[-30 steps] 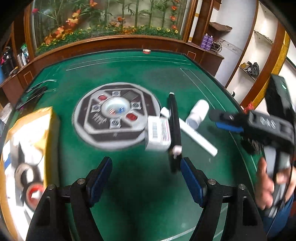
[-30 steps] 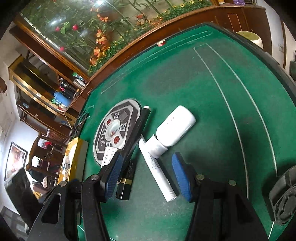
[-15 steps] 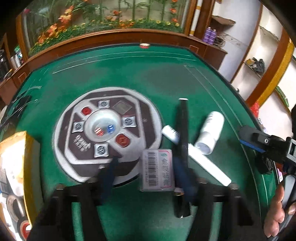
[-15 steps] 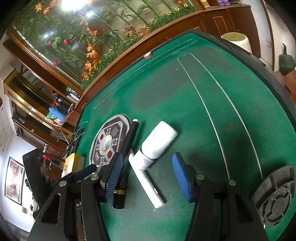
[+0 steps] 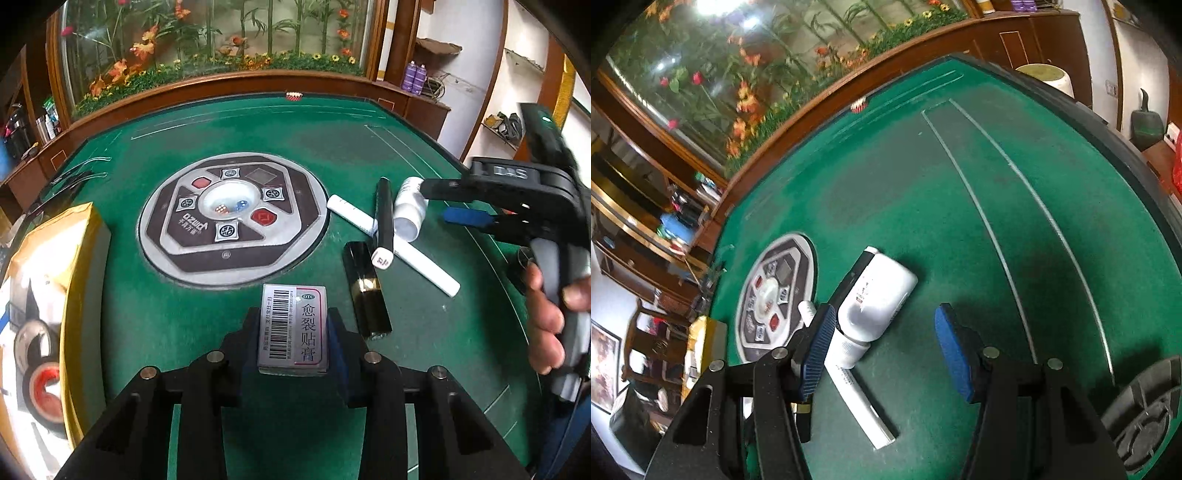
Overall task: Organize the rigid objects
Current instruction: 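Grasp the white medicine box with the left gripper while the right gripper grasps the white bottle, then carry the medicine box with the left gripper while the right gripper carries the white bottle to the tray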
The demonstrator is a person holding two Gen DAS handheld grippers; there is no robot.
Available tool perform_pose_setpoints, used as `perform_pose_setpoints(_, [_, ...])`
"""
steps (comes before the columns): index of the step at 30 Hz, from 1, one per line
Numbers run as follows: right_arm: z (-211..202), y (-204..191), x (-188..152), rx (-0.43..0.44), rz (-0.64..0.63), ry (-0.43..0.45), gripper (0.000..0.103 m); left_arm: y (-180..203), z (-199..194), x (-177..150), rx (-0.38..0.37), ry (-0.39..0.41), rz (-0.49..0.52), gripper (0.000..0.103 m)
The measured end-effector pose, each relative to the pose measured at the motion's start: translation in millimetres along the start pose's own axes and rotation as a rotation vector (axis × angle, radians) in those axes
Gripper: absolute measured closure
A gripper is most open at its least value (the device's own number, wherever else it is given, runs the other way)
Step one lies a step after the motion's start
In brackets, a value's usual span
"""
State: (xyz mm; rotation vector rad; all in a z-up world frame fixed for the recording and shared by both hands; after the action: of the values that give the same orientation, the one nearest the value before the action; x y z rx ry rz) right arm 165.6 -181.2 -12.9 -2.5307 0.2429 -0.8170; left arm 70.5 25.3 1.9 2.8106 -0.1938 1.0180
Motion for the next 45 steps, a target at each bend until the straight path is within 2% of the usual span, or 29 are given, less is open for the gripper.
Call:
perform_pose_setpoints(4, [18, -13, -1, -0.038, -0.030, -0.032, 0.048, -1, 1, 1, -0.017, 0.011, -0.013, 0.067])
perform_pose_setpoints(7, [29, -22, -2, -0.096, -0.091, -0.045, 0.056, -1, 6, -1, -0.019, 0.005, -0.010, 0.066])
perform_pose_setpoints(9, [32, -24, -2, -0.126, -0.118, -0.036, 0.061, -2, 16, -5, -0.025, -0.027, -0.028, 0.066])
perform_pose_setpoints(10, [33, -26, -3, -0.152, -0.160, -0.028, 0.065, -1, 15, -5, -0.018, -0.005, -0.017, 0.066])
perform_pose_setpoints(14, [29, -25, -7, -0.147, -0.196, -0.033, 0.068, 2, 17, -7, -0.002, 0.008, 0.010, 0.066])
perform_pose_setpoints(17, [7, -28, -6, -0.164, -0.235, 0.045, 0.068, 0, 16, -7, 0.000, 0.020, -0.001, 0.066])
perform_pose_setpoints(21, [-27, -48, -11, -0.052, -0.284, 0.128, 0.068, -6, 15, -8, 0.026, 0.032, -0.018, 0.067])
perform_pose_setpoints(23, [-27, -62, -20, -0.009, -0.325, 0.111, 0.068, -8, 15, -8, 0.030, 0.033, -0.027, 0.067])
perform_pose_setpoints(26, [-16, -84, -44, 0.046, -0.396, 0.037, 0.068, -9, 14, -9, 0.042, 0.033, -0.030, 0.067])
perform_pose_setpoints(30, [-7, -97, -64, 0.062, -0.449, -0.020, 0.068, -11, 10, -15, 0.055, 0.032, -0.037, 0.067])
perform_pose_setpoints(37, [-7, -108, -75, 0.097, -0.471, -0.048, 0.068, -12, -3, -31, 0.089, 0.031, -0.035, 0.067])
perform_pose_setpoints(45, [-1, -114, -89, 0.103, -0.506, -0.081, 0.068, -12, -4, -33, 0.102, 0.037, -0.031, 0.067])
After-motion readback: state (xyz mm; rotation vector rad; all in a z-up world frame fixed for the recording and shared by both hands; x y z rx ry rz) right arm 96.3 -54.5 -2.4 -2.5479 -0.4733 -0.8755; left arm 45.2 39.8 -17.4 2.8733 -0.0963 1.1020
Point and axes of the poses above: each gripper's, at about its wrist camera, not at the fingertips, and z roughly the way its jaws point, y to its right, x to its top, the point moved 5 cm from there along z, roughly the way its jaws point, and after that the axes turned 3 degrees about y, right-handed, at the moved point
